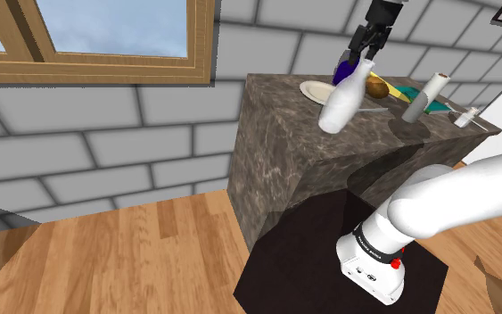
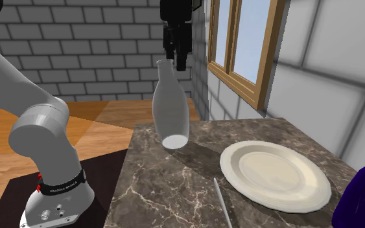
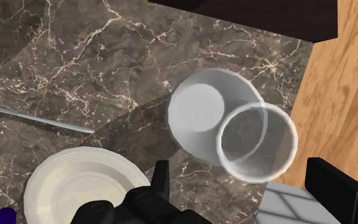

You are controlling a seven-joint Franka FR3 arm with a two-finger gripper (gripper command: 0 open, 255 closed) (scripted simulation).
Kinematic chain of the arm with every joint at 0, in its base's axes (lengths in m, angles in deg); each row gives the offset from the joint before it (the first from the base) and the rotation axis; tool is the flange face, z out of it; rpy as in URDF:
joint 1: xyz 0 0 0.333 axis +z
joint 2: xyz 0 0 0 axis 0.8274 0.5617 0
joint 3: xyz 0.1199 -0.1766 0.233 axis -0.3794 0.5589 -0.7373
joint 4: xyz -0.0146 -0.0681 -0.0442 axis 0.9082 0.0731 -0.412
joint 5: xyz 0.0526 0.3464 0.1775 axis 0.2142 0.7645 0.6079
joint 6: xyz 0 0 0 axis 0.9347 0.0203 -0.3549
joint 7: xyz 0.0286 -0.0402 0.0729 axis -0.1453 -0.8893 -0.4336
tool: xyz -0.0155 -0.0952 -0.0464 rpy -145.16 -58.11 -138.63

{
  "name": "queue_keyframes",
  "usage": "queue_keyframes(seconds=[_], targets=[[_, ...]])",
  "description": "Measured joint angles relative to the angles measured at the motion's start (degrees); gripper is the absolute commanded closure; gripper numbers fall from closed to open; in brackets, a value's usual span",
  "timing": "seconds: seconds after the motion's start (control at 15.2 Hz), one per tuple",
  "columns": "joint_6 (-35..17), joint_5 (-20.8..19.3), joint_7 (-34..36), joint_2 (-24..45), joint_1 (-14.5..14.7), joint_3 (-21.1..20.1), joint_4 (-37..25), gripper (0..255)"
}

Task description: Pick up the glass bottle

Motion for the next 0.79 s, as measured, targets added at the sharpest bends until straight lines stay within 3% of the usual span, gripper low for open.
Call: queue_keyframes(seconds=[0.2,0.26,0.79], targets=[[-2.27,-0.19,0.07,-0.64,-0.12,0.17,2.91,0],[-2.50,-0.19,0.10,-0.66,-0.12,0.18,3.16,255],[-2.73,-0.18,0.10,-0.69,-0.12,0.18,3.26,255]])
